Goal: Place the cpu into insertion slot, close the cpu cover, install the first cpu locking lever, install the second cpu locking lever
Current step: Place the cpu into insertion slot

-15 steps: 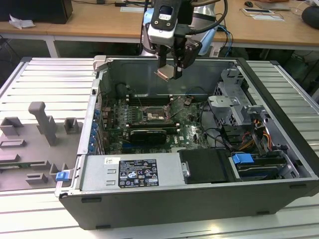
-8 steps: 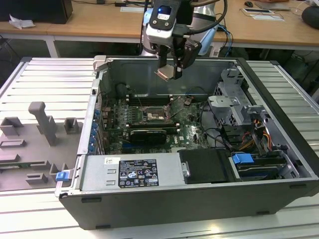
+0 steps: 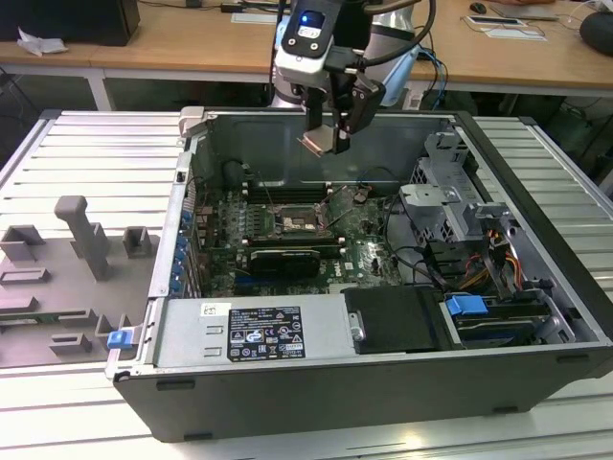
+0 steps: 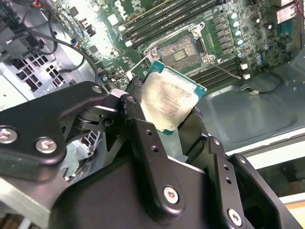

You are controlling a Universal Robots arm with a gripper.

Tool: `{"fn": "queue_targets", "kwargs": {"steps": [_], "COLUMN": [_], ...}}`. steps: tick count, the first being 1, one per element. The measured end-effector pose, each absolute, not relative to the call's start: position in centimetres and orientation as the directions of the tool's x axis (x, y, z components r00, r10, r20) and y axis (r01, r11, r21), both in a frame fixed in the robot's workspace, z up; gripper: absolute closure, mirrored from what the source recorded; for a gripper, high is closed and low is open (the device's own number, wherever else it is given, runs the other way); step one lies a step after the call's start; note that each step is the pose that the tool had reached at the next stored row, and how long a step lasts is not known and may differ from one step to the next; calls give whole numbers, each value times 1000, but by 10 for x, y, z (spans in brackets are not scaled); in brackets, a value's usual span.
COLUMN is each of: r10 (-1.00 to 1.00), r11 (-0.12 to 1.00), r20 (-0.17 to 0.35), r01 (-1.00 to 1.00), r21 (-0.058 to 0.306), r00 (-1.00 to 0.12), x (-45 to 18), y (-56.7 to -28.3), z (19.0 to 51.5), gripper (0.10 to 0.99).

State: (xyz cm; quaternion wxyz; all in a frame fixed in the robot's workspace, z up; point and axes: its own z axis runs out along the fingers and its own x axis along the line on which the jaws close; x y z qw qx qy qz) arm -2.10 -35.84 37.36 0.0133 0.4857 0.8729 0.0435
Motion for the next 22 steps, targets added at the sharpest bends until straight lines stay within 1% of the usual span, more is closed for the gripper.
{"fn": "queue_targets", "kwargs": {"steps": [8, 22], "r10": [895, 899], "r11": [443, 435], "r20": [19, 19], "r01": [892, 896], "r21": [89, 89], "r00": [-446, -438], "x": [-21, -21], "y": [-358, -358], "z": [372, 366], "gripper": [545, 545]}}
